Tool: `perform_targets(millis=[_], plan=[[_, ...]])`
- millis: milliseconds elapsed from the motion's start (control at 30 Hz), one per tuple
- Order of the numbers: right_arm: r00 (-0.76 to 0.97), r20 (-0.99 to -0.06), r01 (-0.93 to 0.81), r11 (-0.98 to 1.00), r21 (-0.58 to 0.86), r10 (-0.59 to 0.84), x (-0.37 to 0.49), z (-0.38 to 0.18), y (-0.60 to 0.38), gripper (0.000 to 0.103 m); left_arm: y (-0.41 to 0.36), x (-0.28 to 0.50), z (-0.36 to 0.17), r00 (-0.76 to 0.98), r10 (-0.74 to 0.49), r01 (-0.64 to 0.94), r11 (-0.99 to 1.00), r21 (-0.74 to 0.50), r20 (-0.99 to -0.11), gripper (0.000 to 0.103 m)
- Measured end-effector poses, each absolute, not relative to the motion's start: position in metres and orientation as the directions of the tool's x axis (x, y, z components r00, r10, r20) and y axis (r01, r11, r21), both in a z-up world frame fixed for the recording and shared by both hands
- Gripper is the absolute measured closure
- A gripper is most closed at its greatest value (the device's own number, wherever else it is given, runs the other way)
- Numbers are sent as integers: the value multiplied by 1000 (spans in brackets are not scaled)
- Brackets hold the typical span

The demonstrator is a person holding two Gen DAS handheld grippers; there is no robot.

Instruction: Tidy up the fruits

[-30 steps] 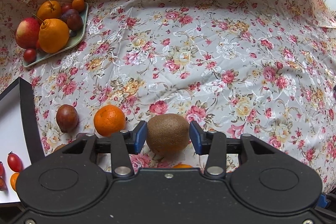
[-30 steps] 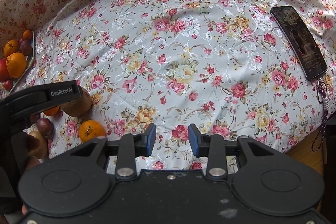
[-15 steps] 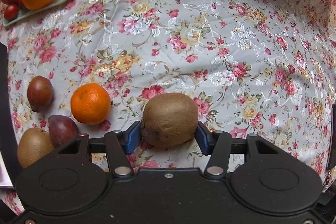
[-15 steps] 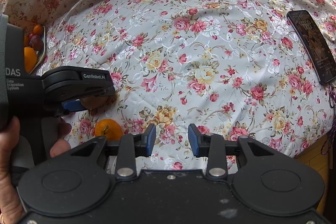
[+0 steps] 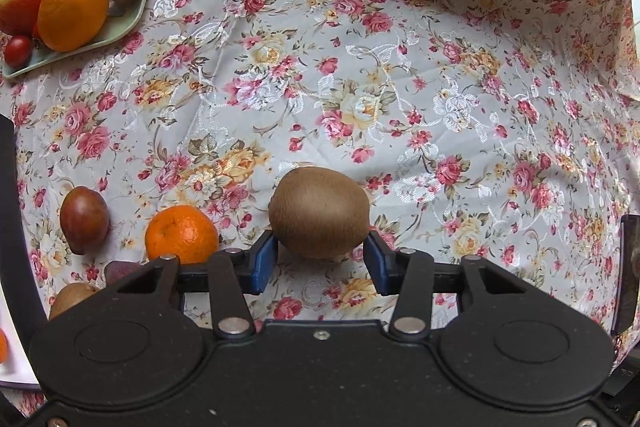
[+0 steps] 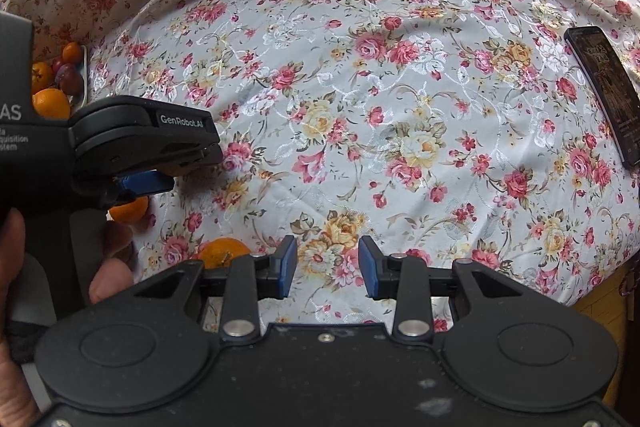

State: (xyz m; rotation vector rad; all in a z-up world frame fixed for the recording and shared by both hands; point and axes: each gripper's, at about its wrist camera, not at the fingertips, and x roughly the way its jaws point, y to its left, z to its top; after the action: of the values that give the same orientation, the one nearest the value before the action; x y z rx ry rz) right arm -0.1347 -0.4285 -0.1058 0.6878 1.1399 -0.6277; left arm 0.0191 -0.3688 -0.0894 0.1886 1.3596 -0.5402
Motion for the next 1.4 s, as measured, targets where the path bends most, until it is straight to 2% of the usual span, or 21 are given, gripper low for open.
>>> perform_targets(millis=[33, 67, 100, 133, 200, 300, 433, 600, 933, 1000, 1133, 1200, 1400], plan=[[298, -950, 749, 640, 171, -95, -132, -106, -427, 66, -365, 21, -85, 120, -262, 469, 865, -178, -958, 51], [302, -949, 747, 640, 177, -91, -129, -106, -425, 66, -361, 22, -78, 140, -265, 471, 865, -172, -954, 57], [306, -948, 746, 640, 184, -85, -126, -106, -423, 66, -357, 23, -70, 153, -281, 478, 860, -178, -948, 89], [310, -947, 743, 642, 191, -78, -123, -106, -420, 66, -353, 25, -63, 156, -294, 482, 856, -187, -943, 100], [310, -948, 736, 648, 194, -69, -115, -107, -416, 66, -345, 29, -51, 188, -292, 487, 857, -170, -938, 92], [304, -950, 735, 653, 185, -72, -105, -109, -408, 66, -329, 38, -43, 228, -271, 474, 870, -137, -935, 90], [305, -950, 738, 647, 193, -65, -95, -110, -405, 66, -308, 53, -48, 196, -279, 436, 884, -171, -940, 88], [308, -950, 736, 647, 198, -59, -82, -112, -401, 66, -300, 63, -47, 193, -263, 430, 888, -160, -945, 79], [252, -967, 712, 684, 159, -37, -72, -137, -390, 66, -308, 72, -42, 179, -270, 459, 873, -162, -946, 77], [253, -967, 705, 691, 159, -36, -70, -141, -389, 61, -311, 70, -41, 175, -272, 469, 868, -162, -946, 77], [240, -970, 706, 690, 161, -20, -62, -147, -388, 61, -319, 71, -42, 169, -273, 491, 857, -159, -947, 77], [207, -978, 703, 699, 135, -19, -57, -153, -386, 57, -322, 72, -43, 159, -274, 490, 856, -165, -948, 77], [160, -987, 671, 735, 99, -12, -51, -163, -378, 58, -334, 77, -50, 136, -276, 496, 850, -176, -951, 77]])
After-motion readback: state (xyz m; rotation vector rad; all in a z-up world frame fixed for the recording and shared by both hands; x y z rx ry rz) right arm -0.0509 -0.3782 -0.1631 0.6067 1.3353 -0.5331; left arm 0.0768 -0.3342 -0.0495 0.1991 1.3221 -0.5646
